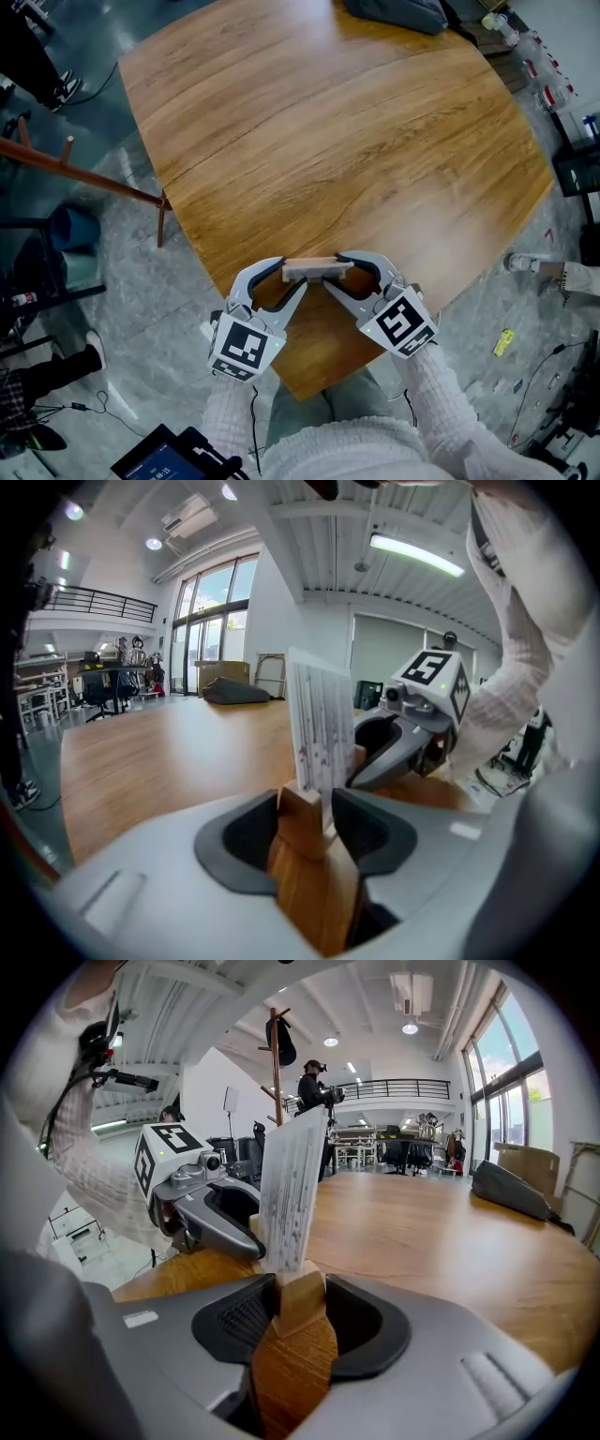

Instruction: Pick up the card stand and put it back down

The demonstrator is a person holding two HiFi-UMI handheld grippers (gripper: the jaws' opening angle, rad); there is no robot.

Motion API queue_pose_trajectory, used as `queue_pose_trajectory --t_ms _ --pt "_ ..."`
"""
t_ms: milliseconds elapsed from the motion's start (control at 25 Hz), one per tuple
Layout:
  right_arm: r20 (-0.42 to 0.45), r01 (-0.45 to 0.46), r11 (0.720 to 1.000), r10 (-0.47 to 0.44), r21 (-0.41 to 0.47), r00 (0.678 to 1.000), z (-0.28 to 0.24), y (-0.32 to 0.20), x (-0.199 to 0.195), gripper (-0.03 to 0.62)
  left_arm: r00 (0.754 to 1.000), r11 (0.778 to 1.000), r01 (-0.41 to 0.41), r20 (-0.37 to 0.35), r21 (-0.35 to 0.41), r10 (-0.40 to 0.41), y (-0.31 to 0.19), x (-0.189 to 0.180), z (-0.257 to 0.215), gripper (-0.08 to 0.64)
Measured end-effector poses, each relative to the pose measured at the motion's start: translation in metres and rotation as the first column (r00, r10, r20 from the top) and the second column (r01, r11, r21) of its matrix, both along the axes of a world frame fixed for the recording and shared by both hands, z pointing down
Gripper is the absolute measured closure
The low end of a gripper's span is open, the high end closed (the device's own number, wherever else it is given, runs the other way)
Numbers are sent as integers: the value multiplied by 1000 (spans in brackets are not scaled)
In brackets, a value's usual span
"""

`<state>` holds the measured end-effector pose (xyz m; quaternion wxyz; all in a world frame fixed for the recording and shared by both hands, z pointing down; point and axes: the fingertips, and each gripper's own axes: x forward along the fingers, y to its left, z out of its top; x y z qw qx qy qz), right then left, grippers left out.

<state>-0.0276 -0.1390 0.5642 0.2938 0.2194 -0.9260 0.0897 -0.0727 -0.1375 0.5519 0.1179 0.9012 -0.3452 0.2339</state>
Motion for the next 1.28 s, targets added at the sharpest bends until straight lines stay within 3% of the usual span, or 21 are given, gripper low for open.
queue_pose_trajectory --t_ms 280,480,920,1120,1280 --pt "46 -40 999 40 -13 998 -8 1 0 407 989 997 65 -130 -38 -69 -2 -10 -8 330" --pt "45 -68 998 68 10 997 -22 1 7 405 990 995 72 -120 -63 -79 9 -14 -18 327" --pt "44 -83 995 80 56 996 -74 33 28 434 992 997 76 -95 -25 -78 38 -12 -75 328" --pt "80 -85 992 77 97 994 -109 54 25 536 995 997 62 -76 49 -58 56 -3 -103 391" --pt "105 -63 988 48 142 993 -137 65 14 561 993 992 61 -111 108 -49 67 6 -130 447"
